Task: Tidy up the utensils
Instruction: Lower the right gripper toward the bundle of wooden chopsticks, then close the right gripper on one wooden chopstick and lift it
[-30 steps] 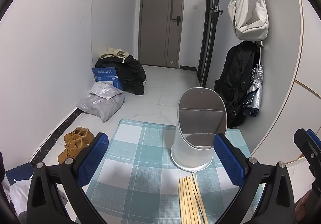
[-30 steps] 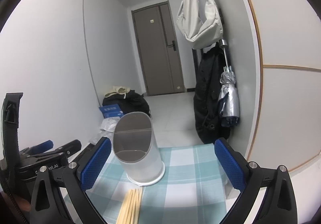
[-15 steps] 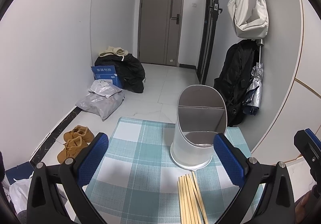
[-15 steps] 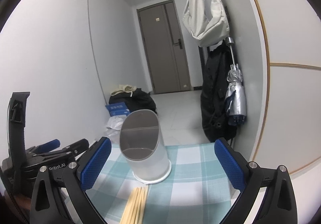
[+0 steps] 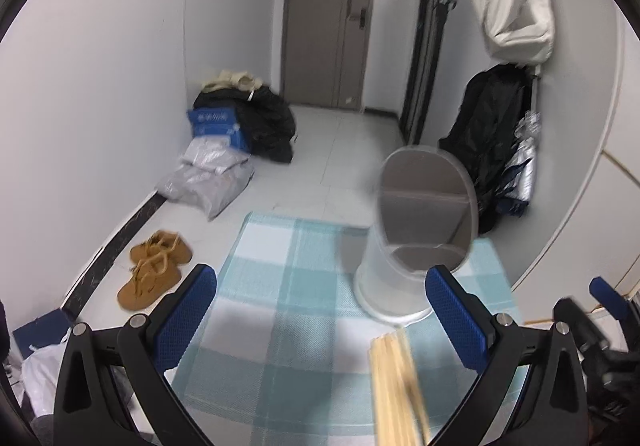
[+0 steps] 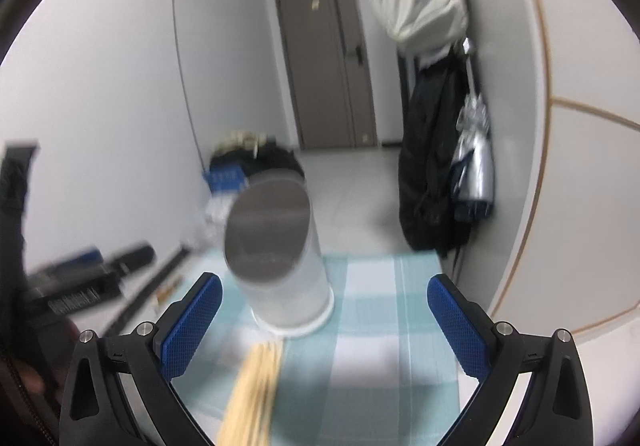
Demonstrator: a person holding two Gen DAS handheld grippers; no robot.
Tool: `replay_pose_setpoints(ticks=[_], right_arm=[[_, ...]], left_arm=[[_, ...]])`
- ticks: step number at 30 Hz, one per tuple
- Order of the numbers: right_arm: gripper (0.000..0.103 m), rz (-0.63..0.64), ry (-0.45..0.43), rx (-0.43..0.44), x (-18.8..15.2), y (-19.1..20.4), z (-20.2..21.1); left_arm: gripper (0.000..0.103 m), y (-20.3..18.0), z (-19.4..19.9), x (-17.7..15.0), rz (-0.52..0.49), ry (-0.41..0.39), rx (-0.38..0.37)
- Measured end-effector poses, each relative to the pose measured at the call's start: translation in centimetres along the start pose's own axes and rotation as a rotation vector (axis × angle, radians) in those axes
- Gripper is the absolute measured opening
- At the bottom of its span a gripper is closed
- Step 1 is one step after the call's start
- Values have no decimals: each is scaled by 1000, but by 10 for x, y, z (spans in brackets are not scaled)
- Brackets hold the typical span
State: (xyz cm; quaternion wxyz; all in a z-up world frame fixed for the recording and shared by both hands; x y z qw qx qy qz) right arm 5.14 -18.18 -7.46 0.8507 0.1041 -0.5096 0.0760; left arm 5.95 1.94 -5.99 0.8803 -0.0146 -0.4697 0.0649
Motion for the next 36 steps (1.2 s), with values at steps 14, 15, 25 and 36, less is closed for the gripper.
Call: replay_pose_setpoints(ticks=[14, 15, 25, 36], right_arm=[[68, 139, 444, 100, -88, 42, -105], [64, 140, 458, 110, -91, 45, -109], [33, 144, 547, 91, -106, 46, -123], [5, 269, 613, 116, -115, 41, -102]], left_arm=[[102, 52, -49, -25, 113, 267, 45], [102, 54, -50, -25, 116, 275, 44], [102, 64, -59, -27, 133, 319, 39], [102, 66, -58, -25, 144, 322, 32]])
Point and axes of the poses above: each gripper's, at about its wrist camera, not at the fingertips, and z roughly against the way its jaws point, y to its left, x to its top, the point moved 6 cm from there along -z, roughly the way its jaws point, and after that the axes turned 4 degrees about -y, right-handed, at the moved point
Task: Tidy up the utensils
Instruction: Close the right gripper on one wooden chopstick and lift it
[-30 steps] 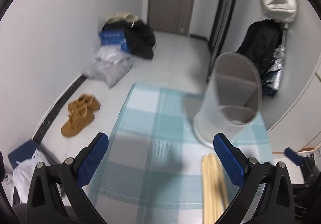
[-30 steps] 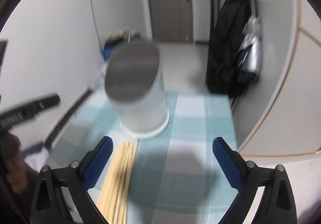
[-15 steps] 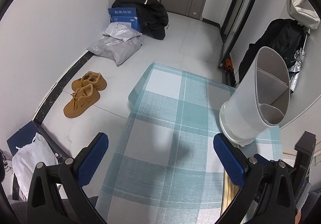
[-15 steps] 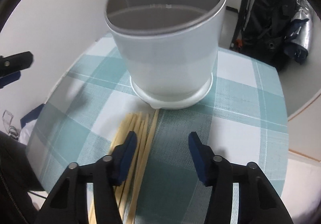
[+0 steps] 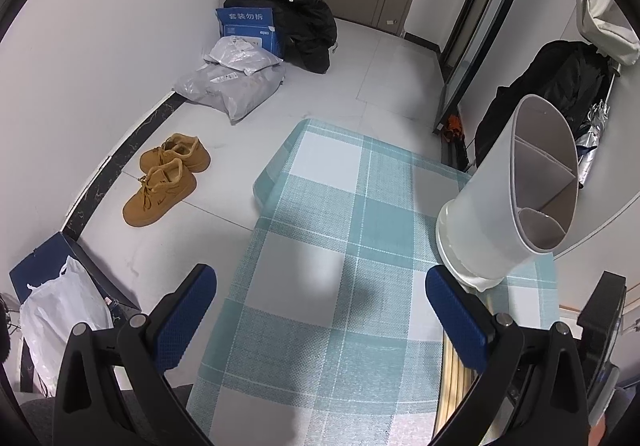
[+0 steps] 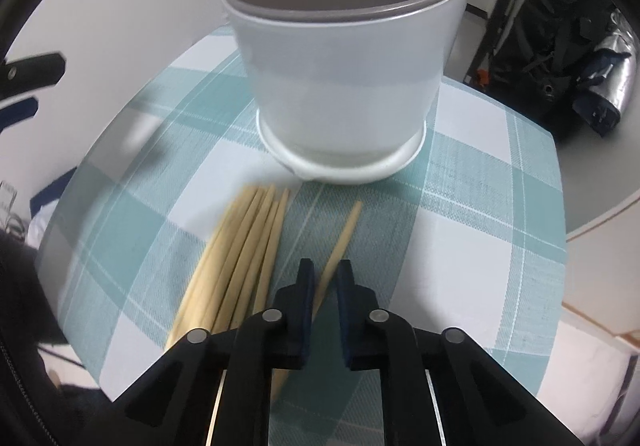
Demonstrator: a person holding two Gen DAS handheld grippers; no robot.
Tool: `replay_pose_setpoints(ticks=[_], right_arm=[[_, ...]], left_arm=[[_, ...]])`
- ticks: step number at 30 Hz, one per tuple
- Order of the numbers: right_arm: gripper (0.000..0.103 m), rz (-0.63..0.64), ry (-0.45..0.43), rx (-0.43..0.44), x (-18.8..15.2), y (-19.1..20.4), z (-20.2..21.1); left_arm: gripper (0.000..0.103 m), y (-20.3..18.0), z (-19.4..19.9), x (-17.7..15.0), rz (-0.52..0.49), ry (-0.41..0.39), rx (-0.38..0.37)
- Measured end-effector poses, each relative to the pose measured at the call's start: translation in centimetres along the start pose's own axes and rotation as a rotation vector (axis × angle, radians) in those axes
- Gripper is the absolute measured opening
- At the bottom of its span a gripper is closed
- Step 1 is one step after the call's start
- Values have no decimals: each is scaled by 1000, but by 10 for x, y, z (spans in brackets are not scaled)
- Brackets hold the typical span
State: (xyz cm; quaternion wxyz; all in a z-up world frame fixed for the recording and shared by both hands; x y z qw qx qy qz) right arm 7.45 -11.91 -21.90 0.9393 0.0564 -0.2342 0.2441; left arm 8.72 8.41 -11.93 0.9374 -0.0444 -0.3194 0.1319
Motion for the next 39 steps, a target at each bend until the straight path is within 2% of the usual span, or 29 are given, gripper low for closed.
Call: replay_pose_setpoints(ticks=[4, 9, 11, 12, 13, 15, 17, 19, 21, 22, 24, 27, 31, 35, 39], right_arm=[[5, 19, 32, 33, -15, 3, 9], [5, 64, 41, 34, -23, 1, 20], [11, 84, 27, 13, -19, 2, 19], [19, 92, 20, -4, -15, 3, 15], [23, 97, 11, -20, -12, 2, 15], [25, 98, -1, -20, -6, 2, 13], [25, 87, -9, -4, -3, 2, 12], [24, 67, -13, 13, -4, -1, 15], [4, 57, -34, 29, -12, -8, 23], [4, 51, -41, 28, -12, -11, 24], [4, -3, -64, 53, -8, -17, 28], [4, -118, -131, 122, -3, -30, 46], [4, -228, -209, 171, 3, -52, 74], [4, -384, -308, 235, 3, -72, 99], [4, -478, -397, 238, 8, -93, 115]], left_arm=[[102, 2, -2, -2, 0, 14, 2], [102, 4, -5, -8, -8, 36, 4], [102, 4, -6, -10, -9, 38, 9], [102, 5, -6, -11, -12, 38, 16], [102, 6, -6, -12, -14, 39, 21], [102, 6, -6, -14, -16, 39, 29], [102, 7, -7, -17, -21, 45, 40], [102, 3, -12, -22, -35, 84, 7], [102, -5, -16, -30, -41, 125, -33], [102, -8, -18, -34, -44, 141, -47], [102, -16, -20, -43, -56, 176, -81], [102, -28, -22, -56, -110, 203, -70], [102, -43, -27, -72, -149, 258, -93], [102, -57, -24, -81, -244, 253, -67], [102, -65, -25, -86, -309, 243, -18]])
Point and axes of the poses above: each gripper's, at about its wrist camera, not at the fingertips, and z roughly against the way its jaws point, y to its left, x to its top, the point moved 6 cm from there along -z, roughly the way its jaws point, and after that the axes turned 4 degrees about -y, right-handed, at the moved point
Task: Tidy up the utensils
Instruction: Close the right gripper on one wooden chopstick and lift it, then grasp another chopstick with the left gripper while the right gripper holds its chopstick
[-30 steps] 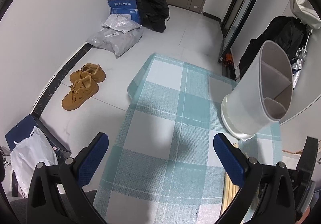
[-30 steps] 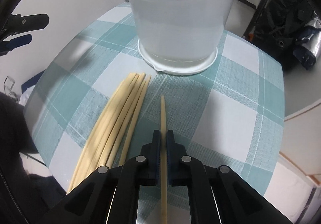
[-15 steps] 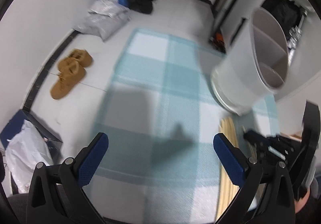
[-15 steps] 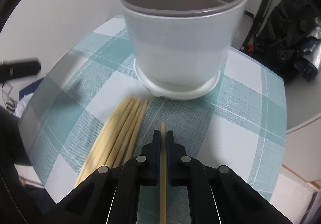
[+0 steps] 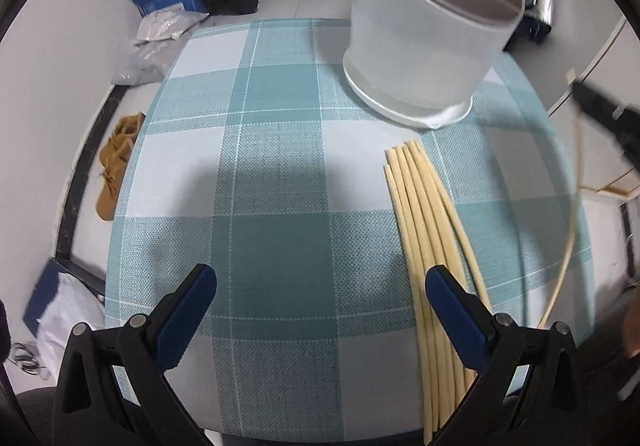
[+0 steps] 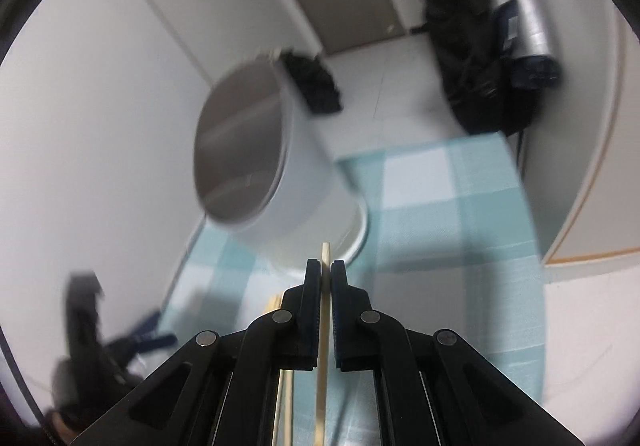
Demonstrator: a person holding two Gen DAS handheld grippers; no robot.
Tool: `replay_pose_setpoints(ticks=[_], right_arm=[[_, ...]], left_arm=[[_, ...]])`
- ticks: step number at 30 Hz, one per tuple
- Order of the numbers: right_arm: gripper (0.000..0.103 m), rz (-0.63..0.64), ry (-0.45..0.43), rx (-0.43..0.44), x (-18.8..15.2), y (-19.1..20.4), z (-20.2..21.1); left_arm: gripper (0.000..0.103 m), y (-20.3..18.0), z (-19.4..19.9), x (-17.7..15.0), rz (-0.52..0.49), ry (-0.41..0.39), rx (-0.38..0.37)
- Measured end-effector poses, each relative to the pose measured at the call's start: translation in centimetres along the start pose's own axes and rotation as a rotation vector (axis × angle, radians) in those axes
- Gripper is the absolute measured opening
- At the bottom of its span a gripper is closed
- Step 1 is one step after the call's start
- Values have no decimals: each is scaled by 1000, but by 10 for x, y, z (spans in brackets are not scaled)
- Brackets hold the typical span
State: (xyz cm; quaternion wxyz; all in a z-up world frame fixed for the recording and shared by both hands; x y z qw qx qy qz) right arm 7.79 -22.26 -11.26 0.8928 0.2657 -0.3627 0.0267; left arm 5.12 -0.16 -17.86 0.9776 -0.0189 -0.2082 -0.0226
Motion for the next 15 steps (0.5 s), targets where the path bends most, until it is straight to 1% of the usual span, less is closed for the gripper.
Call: replay_pose_setpoints(ticks=[3, 5, 7, 11, 12, 13, 15], right_arm=[[4, -57, -39, 13, 15, -14, 18], [4, -75, -47, 17, 12, -18, 21], [4, -93, -50, 25, 19, -15, 11], [4, -100, -60, 29, 16, -9, 4], [4, -102, -62, 30, 16, -9, 7], [4, -102, -64, 31, 17, -16, -4], [4, -102, -67, 33, 17, -16, -8]], left_arm=[[102, 1, -8, -6, 15, 39, 7], [102, 3, -12, -7, 22, 65, 7], [102, 7, -13, -8, 39, 73, -2], [102, 15, -14, -4, 69, 85, -8], [102, 17, -15, -4, 69, 99, 1], [102, 15, -16, -5, 63, 104, -4], [102, 15, -16, -5, 39, 113, 4]])
Point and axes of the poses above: each gripper's, at about its wrist camera, not at the fingertips, and z roughly against the way its jaws point, y to its left, x to its top, the point moved 6 cm from there along -z, roughly the way its jaws point, and after that the axes turned 4 degrees about -y, right-handed, at the moved point
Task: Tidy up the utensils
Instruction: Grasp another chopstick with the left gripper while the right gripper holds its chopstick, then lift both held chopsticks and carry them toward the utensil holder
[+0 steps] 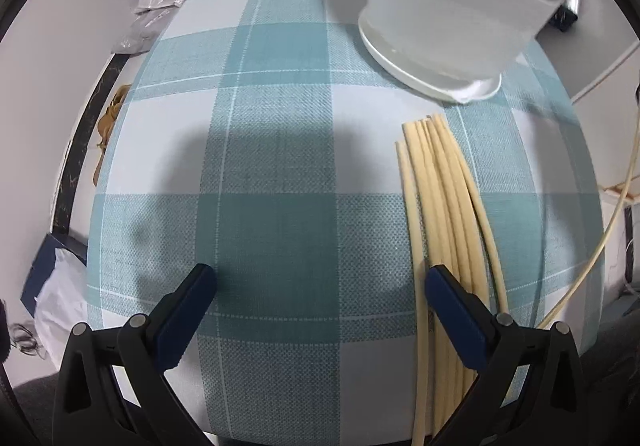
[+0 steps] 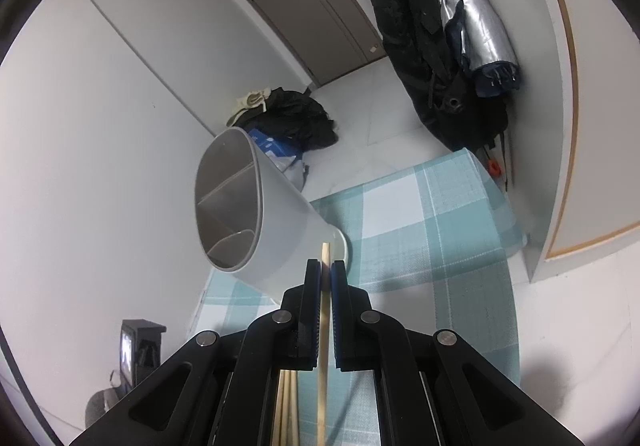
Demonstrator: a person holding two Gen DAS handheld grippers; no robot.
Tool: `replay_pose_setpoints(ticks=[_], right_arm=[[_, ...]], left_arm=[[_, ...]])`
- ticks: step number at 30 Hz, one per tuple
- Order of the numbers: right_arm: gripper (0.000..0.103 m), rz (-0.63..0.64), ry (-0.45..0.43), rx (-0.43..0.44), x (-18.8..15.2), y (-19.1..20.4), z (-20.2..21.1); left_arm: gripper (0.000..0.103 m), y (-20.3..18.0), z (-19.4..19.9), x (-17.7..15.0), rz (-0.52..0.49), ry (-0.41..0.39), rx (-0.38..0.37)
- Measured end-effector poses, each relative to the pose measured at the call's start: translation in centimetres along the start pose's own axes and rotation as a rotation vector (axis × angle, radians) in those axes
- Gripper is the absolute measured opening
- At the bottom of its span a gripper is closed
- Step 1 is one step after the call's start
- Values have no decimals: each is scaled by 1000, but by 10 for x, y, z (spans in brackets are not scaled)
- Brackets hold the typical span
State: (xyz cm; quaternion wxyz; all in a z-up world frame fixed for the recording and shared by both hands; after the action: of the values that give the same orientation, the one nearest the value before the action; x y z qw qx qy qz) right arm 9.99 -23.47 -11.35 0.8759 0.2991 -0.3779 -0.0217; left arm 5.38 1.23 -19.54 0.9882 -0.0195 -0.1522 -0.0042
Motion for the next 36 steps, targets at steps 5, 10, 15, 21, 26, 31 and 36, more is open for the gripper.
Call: replay_pose_setpoints(ticks=[5, 10, 15, 21, 26, 31, 36], right_arm=[[4, 4, -10, -1, 1, 1, 2], [4, -3, -11, -16, -2, -2, 1], [4, -8, -12, -18, -3, -3, 0], [4, 26, -14, -11, -2, 3, -1], [4, 56, -23, -10, -3, 10, 1], [4, 102, -51, -9, -6, 22, 9], [4, 153, -72, -14, -10, 37, 18]], left_arm=[[102, -1, 1, 2, -9, -11, 24], [87, -10, 3, 4, -2, -38, 22], [43, -26, 4, 15, -30, -71, 3], [3, -29, -4, 29, -39, -63, -23], [1, -22, -5, 34, -7, -81, -50], [0, -24, 15, 29, 9, -129, -66], [0, -32, 57, 26, 13, -247, -98]])
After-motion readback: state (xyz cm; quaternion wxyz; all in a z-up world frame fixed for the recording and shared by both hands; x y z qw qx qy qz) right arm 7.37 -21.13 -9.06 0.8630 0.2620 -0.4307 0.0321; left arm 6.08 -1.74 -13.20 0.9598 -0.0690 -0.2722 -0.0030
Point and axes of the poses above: each gripper's, at about its wrist camera, not at the fingertips, and z roughly against the way its jaws point, y to its left, x to its top, the point moved 6 cm from there along -z, roughly the way its jaws point, and after that the axes turned 4 degrees about -y, right-handed, at the moved point
